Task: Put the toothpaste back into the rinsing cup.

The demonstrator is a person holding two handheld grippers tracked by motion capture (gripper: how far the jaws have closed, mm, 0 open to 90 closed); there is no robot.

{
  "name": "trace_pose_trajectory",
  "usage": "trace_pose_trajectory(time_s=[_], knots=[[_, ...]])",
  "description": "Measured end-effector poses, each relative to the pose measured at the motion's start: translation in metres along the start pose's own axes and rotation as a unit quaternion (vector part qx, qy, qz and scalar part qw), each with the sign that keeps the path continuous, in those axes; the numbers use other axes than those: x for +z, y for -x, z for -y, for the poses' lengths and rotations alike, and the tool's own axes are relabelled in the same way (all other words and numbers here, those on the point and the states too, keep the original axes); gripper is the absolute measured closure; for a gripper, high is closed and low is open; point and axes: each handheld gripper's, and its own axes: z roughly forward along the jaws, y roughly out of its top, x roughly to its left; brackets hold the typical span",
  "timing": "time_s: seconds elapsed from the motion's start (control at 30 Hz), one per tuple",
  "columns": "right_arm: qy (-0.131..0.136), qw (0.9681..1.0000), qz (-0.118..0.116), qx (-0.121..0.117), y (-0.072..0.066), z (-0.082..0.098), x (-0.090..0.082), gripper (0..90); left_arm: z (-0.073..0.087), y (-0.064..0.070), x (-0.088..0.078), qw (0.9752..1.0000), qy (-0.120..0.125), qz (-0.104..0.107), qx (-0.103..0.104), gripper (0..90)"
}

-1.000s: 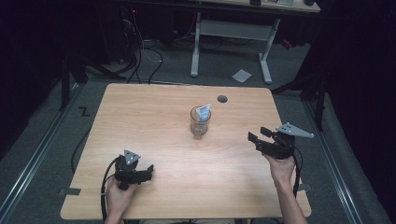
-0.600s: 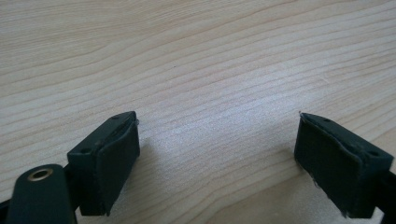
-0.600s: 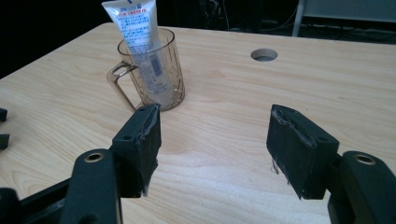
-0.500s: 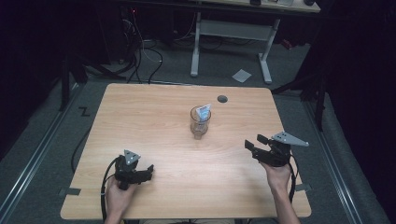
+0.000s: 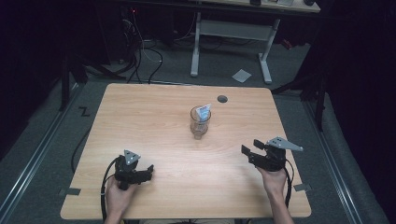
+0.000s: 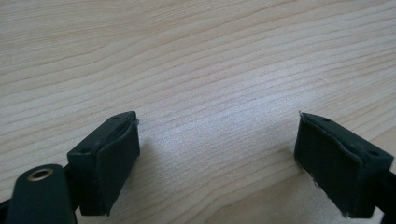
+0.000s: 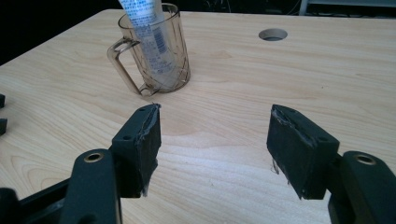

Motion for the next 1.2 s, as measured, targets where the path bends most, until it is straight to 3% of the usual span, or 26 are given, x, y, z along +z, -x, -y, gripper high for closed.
trace_pose_trajectory(time_s=[1.03, 1.2], knots=[[-0.035, 0.9993, -0.01, 0.01, -0.013, 0.029, 0.023, 35.7, 0.0, 0.0, 0.0, 1.0, 0.001, 0.0, -0.001, 14.3], [-0.042, 0.9991, -0.01, 0.002, -0.017, 0.032, 0.029, 35.7, 0.0, 0.0, 0.0, 1.0, 0.001, 0.0, -0.001, 14.3]])
